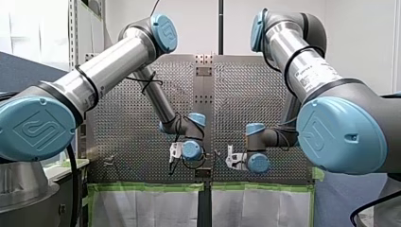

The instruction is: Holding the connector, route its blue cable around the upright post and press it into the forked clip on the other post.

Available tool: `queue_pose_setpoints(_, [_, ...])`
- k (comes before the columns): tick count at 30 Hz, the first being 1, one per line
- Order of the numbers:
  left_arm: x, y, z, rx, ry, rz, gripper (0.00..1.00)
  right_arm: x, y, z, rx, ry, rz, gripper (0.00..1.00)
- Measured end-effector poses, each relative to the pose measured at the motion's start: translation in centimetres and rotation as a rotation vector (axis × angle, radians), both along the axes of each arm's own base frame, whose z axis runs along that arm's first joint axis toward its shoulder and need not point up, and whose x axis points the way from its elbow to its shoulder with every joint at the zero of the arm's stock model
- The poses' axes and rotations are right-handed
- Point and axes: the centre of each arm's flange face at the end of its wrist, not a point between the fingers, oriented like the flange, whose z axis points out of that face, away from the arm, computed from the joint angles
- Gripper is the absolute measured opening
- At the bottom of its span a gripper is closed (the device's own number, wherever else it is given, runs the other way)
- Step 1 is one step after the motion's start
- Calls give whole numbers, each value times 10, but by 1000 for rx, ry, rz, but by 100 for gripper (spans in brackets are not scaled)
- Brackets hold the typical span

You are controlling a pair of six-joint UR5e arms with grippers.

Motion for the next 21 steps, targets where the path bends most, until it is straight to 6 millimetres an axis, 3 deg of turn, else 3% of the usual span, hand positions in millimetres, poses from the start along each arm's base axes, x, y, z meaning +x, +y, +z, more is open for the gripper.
queue_pose_setpoints(10, [9,-2,1,-64,-35,-12,0,0,-13,4,-6,2,37,0])
queue_pose_setpoints(21, [23,11,-4,-113,-27,-5,0,-17,-41,9,-24,15,6,0])
